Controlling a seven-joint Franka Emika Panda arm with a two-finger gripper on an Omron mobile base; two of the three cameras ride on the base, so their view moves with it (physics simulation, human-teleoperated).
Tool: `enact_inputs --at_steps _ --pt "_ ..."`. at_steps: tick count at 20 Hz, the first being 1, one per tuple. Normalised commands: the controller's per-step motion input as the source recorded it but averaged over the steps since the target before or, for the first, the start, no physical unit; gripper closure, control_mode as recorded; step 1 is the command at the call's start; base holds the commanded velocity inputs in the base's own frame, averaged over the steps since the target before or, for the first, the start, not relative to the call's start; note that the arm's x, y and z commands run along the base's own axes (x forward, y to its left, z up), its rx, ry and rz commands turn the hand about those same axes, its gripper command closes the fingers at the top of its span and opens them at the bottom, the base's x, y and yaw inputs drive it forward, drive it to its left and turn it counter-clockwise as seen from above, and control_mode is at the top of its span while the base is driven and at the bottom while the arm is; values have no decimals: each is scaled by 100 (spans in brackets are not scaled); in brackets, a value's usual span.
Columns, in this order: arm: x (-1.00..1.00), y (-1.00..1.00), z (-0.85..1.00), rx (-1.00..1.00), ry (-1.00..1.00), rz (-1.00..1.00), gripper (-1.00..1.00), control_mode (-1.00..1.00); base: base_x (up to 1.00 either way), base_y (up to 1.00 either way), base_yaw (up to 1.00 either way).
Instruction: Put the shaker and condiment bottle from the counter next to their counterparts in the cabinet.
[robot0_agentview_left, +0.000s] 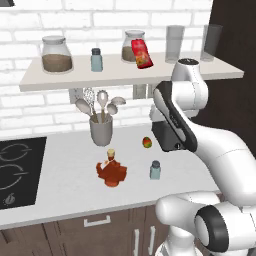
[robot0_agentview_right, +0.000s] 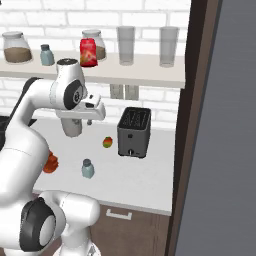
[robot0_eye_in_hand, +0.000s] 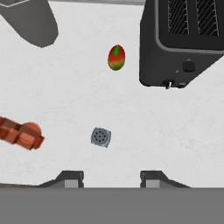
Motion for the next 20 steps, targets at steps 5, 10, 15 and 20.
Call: enact_inputs --at_steps 5,10,15,20 --pt "-1 3 0 -1 0 0 -100 -100 0 0 0" --pt "-26 8 -2 0 -12 10 -100 -100 0 0 0" --pt "-32 0 -3 5 -24 23 -100 -100 0 0 0" --pt "-18 1 -17 15 -27 34 -100 -100 0 0 0"
